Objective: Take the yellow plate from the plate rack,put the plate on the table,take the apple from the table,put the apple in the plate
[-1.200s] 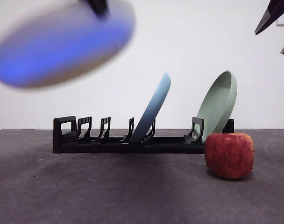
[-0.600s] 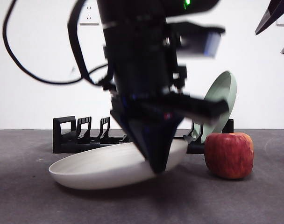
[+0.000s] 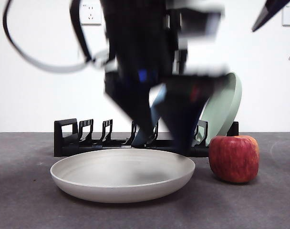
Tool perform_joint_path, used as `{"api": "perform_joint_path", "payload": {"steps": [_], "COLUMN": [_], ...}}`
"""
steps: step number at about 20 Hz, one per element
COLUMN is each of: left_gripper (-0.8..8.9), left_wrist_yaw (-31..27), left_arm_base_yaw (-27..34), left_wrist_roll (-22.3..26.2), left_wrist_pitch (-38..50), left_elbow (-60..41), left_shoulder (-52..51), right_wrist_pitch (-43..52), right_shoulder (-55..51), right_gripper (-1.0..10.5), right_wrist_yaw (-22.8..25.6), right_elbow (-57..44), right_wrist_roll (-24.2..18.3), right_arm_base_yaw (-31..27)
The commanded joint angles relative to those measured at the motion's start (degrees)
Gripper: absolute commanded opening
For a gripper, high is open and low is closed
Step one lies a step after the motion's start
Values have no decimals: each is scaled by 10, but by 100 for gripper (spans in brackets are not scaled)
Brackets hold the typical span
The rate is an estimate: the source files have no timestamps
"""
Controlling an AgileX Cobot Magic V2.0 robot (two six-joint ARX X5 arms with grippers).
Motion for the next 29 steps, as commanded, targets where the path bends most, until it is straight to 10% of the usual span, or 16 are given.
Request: {"api": "perform_joint_path", "payload": {"steps": [1, 12, 29], "left_gripper": [378, 377, 376], "left_wrist_yaw": [-14, -183, -195], "left_arm_base_yaw": [0, 30, 30], "left_wrist_roll": [-4, 1, -15], "left_wrist_pitch": [15, 83, 25], "left_elbow": [9, 9, 9], "left_shoulder": [-70, -489, -605], "right_wrist_pitch": [-10, -101, -56], "right_shoulder": [3, 146, 405], "right_gripper": [544, 544, 493], "right_wrist_yaw": [14, 259, 267], "right_elbow": [13, 85, 85], "right_wrist_roll": [-18, -65, -61], "right_arm_base_yaw": [28, 246, 248]}}
